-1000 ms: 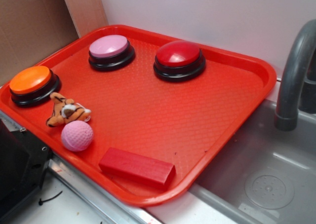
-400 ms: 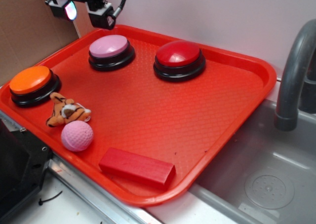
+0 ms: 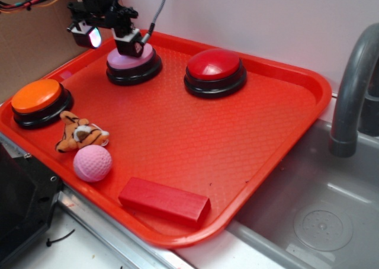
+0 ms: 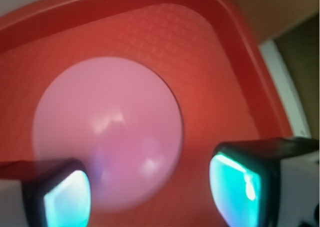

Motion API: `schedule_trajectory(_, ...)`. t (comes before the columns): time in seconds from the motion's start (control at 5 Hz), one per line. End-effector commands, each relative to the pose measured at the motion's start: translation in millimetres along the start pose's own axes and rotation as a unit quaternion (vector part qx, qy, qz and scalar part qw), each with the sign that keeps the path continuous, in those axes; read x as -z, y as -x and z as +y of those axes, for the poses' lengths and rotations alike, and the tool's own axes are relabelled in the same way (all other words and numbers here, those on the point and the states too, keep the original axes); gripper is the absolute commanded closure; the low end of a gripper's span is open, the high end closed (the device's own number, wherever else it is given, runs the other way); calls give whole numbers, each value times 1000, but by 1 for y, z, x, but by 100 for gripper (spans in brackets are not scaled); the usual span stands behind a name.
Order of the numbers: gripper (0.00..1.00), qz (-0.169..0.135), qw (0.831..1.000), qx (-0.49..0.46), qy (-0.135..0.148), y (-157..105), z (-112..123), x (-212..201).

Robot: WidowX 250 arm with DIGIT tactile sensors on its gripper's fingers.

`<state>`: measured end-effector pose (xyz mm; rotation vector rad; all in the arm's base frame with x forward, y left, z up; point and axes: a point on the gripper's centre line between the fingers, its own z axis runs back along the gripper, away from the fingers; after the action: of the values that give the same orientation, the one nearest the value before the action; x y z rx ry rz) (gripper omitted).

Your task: Push the pink button.

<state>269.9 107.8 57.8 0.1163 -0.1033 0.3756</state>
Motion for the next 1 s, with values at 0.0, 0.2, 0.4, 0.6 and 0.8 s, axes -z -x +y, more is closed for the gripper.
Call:
schedule_trajectory(0.0,0,-13,1000,6,11,-17,7,6)
schedule_trajectory(0.2,0,-16,1000,9,6,-15,7,-3)
schedule_trajectory(0.4,0,-27,1000,12,4,-13,9,-28)
schedule_trajectory(0.6,0,-44,999,13,10,-11,12,-49)
schedule_trajectory(0.8,0,-55,998,13,13,-7,14,-65)
